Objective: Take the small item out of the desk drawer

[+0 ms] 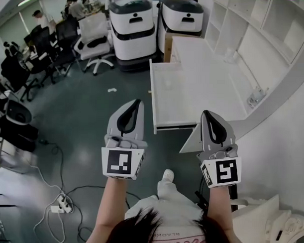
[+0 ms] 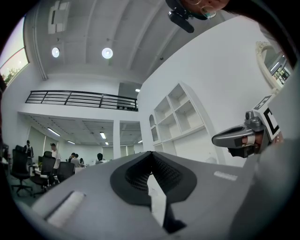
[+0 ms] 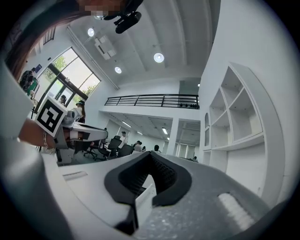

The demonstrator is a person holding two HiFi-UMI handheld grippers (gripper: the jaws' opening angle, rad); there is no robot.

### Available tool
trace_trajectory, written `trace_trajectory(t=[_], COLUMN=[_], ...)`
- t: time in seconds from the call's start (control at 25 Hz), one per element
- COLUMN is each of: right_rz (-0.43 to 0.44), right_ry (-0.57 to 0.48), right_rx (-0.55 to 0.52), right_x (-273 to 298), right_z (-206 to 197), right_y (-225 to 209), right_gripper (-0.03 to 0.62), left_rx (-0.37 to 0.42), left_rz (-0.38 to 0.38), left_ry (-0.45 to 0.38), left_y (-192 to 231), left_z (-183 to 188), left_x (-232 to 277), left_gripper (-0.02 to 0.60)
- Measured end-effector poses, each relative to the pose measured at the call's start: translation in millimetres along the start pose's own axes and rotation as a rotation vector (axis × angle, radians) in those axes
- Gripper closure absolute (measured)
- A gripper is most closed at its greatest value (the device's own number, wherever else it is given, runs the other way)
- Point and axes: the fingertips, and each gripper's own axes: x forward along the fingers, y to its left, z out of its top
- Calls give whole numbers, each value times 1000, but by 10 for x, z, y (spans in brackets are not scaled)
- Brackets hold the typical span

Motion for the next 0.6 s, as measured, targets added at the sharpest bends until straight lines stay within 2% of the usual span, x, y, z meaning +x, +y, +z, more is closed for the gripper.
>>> trace_trajectory(t=[0.6], right_rz=[65], right_ry=[-1], right_rx=[28], right_x=[1074], right_z=[-380], right_y=[-618], right_gripper=[592], left_rx=[0], left_rz=[38], left_ry=[45], left_y=[269], left_z=[-368], left_x=[1121], left_gripper=[571])
